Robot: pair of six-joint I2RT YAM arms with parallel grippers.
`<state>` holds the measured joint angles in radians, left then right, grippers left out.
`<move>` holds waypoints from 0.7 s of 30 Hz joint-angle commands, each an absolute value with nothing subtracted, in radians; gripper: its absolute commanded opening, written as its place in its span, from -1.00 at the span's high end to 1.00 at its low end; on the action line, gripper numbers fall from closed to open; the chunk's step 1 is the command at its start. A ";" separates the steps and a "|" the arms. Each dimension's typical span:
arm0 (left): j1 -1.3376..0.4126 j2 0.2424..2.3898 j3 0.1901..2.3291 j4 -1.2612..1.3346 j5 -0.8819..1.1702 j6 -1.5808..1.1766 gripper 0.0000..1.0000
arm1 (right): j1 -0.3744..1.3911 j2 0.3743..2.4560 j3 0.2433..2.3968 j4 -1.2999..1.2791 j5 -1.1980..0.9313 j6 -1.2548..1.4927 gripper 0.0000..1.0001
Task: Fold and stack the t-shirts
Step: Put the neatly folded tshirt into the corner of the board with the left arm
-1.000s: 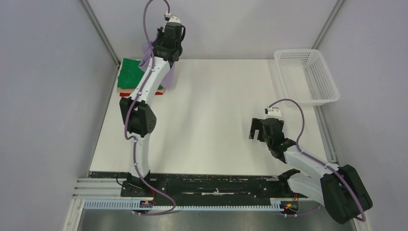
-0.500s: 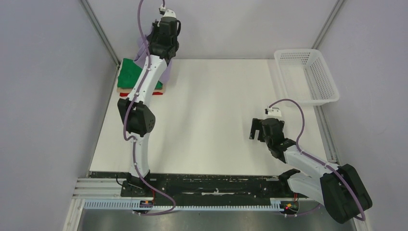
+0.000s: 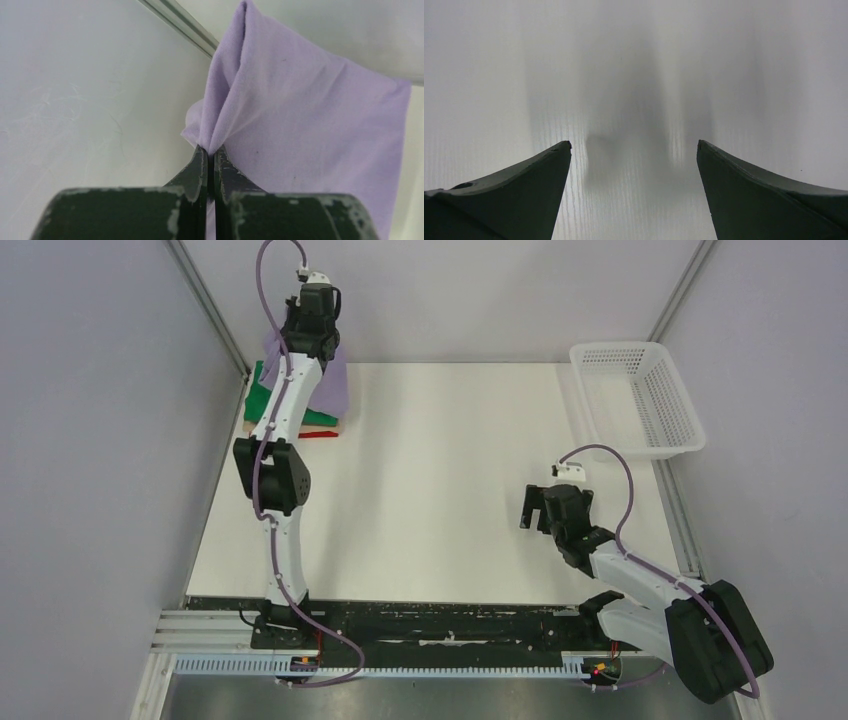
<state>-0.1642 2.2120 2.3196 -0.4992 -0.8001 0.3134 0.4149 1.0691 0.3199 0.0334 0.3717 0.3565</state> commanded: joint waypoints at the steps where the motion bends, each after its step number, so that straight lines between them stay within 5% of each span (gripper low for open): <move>1: -0.113 2.255 2.309 -0.453 -0.747 0.282 0.96 | 0.413 1.069 0.363 0.034 0.422 0.347 -0.96; 13: -0.007 2.328 2.311 -0.445 -0.675 0.275 0.94 | 0.412 1.070 0.400 -0.039 0.493 0.338 -0.96; 15: -0.002 2.336 2.315 -0.442 -0.691 0.262 0.56 | 0.411 1.075 0.406 -0.047 0.501 0.339 -0.96; 19: 0.026 2.333 2.330 -0.454 -0.693 0.223 0.29 | 0.412 1.079 0.411 -0.059 0.510 0.337 -0.96; 21: 0.029 2.329 2.343 -0.465 -0.696 0.211 -0.07 | 0.413 1.078 0.411 -0.059 0.511 0.334 -0.96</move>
